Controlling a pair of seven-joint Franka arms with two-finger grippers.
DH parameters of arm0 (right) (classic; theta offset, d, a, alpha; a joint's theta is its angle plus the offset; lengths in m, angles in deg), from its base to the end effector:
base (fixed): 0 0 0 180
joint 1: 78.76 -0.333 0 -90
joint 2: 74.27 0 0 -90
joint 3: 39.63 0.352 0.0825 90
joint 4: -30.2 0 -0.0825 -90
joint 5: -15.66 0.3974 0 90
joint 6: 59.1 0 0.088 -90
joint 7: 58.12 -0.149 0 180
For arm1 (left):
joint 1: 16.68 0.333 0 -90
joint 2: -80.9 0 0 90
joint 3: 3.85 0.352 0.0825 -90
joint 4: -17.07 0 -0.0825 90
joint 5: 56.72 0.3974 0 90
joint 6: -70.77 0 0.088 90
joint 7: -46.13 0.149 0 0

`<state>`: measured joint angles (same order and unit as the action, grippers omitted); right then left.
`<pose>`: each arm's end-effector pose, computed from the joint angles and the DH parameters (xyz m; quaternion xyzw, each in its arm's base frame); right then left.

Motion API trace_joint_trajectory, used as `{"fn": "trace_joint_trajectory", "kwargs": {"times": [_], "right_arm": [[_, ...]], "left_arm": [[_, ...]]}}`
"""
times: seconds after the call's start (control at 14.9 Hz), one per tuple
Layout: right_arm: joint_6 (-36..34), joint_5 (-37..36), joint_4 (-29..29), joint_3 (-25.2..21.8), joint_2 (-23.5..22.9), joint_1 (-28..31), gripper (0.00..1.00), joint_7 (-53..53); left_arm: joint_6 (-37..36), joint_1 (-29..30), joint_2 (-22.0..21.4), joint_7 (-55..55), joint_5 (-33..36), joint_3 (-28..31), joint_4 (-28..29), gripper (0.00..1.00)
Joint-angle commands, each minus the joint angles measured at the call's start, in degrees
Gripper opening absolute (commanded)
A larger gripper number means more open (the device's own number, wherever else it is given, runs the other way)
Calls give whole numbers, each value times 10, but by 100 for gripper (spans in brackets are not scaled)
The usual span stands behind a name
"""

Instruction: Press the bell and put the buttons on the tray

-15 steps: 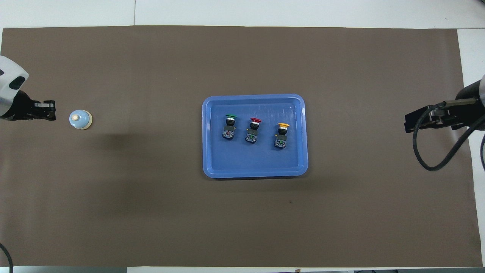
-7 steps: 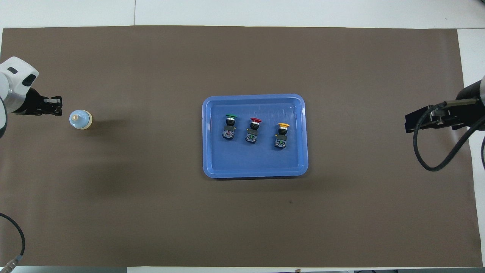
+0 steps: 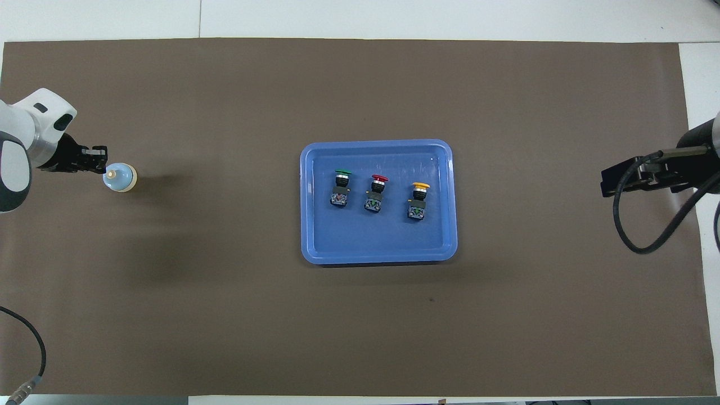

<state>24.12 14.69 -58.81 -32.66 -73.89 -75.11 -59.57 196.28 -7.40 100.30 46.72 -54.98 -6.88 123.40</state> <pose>0.5483 0.0294 0.6209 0.9987 0.0157 -0.0468 0.0108 0.6486 0.0750 0.3235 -0.9991 -0.0420 0.0018 0.0035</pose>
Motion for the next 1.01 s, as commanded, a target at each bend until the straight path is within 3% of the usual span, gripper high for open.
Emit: {"fn": "trace_joint_trajectory", "kwargs": {"times": [0.0,0.2,0.4,0.47,0.54,0.67,0.94], "right_arm": [[-3,12,-14,4,14,11,100,10],[-3,12,-14,4,14,11,100,10],[-3,12,-14,4,14,11,100,10],[-3,12,-14,4,14,11,100,11],[-3,12,-13,4,14,11,100,11],[-3,12,-14,4,14,11,100,10],[-3,12,-14,4,15,11,100,11]], "left_arm": [[64,-3,0,3,14,3,52,0],[74,-1,7,4,14,4,59,0],[-38,-12,-3,3,13,2,1,4],[-80,-16,-25,0,13,1,-14,46],[-108,-22,-47,-2,13,0,-14,99],[-179,-39,-98,-3,13,0,-14,100],[-276,-58,-146,-4,9,0,-20,100]]}}
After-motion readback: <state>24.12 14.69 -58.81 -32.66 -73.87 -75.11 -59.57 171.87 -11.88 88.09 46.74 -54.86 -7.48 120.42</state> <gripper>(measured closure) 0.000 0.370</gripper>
